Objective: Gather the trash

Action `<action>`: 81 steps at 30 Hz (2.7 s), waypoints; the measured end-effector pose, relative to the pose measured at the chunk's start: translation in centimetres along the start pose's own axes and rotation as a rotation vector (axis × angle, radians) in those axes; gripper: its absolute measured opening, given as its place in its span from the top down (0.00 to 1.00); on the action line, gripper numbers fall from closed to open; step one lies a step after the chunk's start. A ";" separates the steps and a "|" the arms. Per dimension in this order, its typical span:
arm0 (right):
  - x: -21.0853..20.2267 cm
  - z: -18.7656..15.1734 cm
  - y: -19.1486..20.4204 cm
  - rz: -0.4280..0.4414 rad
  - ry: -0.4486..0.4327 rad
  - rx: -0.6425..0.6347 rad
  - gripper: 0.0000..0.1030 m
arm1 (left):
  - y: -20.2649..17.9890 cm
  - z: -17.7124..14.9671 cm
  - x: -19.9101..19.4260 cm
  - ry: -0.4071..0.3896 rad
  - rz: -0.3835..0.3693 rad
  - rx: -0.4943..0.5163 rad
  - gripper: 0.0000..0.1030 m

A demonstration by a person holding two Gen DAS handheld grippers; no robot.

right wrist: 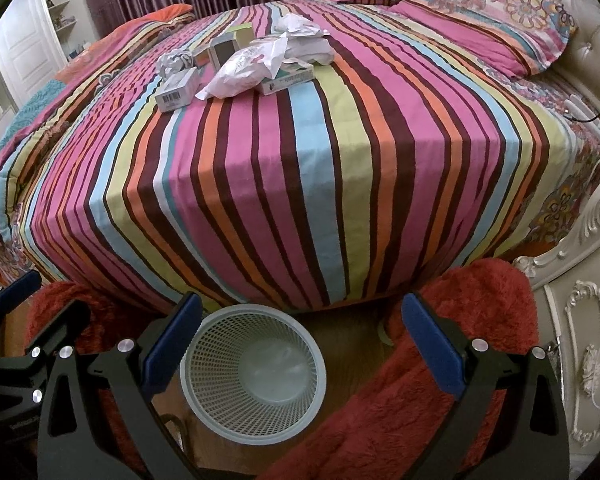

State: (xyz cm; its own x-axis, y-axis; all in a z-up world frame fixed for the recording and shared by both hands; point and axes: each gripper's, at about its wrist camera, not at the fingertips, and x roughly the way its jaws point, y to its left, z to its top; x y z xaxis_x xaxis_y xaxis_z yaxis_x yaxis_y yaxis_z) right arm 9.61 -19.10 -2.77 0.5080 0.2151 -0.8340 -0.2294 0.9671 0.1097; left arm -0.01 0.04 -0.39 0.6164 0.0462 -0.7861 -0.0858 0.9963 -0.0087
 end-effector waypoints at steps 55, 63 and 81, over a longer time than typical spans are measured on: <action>0.0 -0.1 -0.1 0.000 0.015 0.000 0.07 | -0.3 -0.3 0.5 0.020 0.001 -0.001 0.06; 0.0 -0.1 -0.1 0.005 0.018 -0.002 0.07 | -0.3 -0.7 0.8 0.034 -0.003 -0.002 0.06; -0.5 0.6 0.8 -0.014 -0.069 -0.061 0.07 | 0.3 -0.6 2.7 0.100 -0.026 -0.023 0.06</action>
State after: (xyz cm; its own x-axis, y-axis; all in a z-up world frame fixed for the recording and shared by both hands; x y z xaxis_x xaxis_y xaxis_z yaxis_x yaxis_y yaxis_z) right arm 9.61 -18.34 -1.92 0.5673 0.2121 -0.7957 -0.2710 0.9605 0.0627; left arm 1.11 0.41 -2.90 0.5374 0.0122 -0.8433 -0.0897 0.9950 -0.0428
